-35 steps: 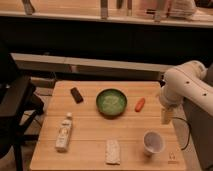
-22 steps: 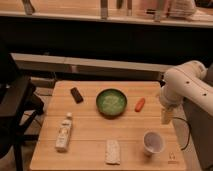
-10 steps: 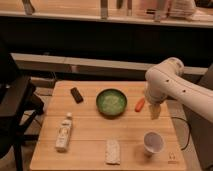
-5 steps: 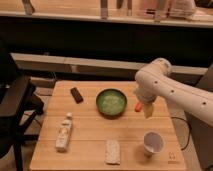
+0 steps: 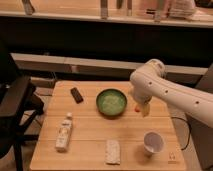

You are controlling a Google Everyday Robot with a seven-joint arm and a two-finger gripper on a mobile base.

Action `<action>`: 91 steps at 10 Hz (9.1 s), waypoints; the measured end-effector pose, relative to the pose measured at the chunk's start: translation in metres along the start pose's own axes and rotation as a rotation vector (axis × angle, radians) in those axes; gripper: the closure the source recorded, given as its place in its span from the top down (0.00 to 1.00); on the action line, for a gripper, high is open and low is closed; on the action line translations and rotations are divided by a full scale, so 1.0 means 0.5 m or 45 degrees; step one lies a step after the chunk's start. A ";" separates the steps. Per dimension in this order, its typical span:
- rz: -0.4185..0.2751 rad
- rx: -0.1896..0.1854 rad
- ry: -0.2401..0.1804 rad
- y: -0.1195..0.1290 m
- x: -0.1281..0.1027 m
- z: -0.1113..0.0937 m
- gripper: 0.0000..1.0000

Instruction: Drag the ceramic bowl in a circle

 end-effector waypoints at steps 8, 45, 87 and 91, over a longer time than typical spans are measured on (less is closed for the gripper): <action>-0.192 0.007 -0.045 -0.032 -0.040 0.050 0.80; -0.358 -0.092 -0.207 -0.024 -0.061 0.264 0.80; -0.675 -0.089 -0.183 -0.049 -0.166 0.229 0.04; -0.712 -0.080 -0.184 -0.060 -0.169 0.224 0.04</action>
